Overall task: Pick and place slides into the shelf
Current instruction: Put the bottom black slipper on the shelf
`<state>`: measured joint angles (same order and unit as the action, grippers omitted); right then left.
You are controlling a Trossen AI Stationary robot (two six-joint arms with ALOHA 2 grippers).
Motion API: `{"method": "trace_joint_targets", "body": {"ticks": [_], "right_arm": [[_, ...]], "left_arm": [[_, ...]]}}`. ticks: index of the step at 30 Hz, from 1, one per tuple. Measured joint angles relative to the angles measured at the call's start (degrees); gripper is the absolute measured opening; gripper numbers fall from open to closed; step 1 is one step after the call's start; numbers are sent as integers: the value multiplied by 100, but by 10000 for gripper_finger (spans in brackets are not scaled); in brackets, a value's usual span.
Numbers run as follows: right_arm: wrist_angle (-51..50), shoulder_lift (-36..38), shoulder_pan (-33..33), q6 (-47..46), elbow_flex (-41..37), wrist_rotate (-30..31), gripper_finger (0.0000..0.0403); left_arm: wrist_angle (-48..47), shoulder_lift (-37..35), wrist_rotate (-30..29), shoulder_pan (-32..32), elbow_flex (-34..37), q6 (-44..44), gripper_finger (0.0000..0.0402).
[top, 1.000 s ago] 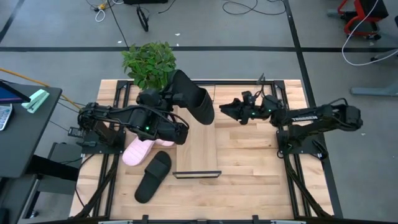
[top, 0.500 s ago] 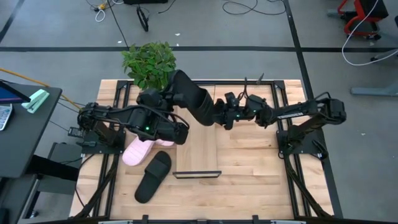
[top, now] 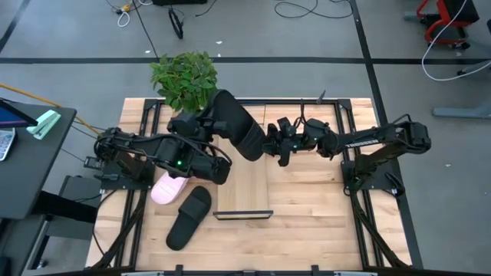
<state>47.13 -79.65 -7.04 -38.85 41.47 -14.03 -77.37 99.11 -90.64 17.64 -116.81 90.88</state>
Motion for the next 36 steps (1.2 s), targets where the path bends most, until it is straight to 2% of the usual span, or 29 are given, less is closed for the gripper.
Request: {"method": "trace_joint_targets", "body": {"ticks": [7, 10, 12, 15, 20, 24, 30, 36], "right_arm": [[-1530, 790, 3, 321, 13, 102, 49], [-2366, 1269, -38, 433, 26, -77, 49], [-3004, 1634, -105, 481, 31, -206, 49], [-4270, 2147, -219, 481, 3, -361, 49], [-6044, 2723, -534, 617, -3, -386, 49], [-6712, 2744, -912, 699, -11, -562, 49], [-6576, 2302, -1646, 1038, 9, -1749, 48], [-6537, 1417, -2142, 1706, 214, -2777, 48]], "left_arm": [[40, 11, 169, 162, 2, -541, 103], [48, 11, 248, 261, 8, -955, 109], [57, 13, 295, 349, 13, -1205, 112], [57, -23, 1, 481, 3, -1492, 113], [78, -10, 58, 735, 7, -2099, 108], [86, -24, 64, 964, 2, -2569, 103], [86, -22, 107, 1313, 4, -3152, 94], [88, -22, 523, 1545, 4, -3660, 86]]}}
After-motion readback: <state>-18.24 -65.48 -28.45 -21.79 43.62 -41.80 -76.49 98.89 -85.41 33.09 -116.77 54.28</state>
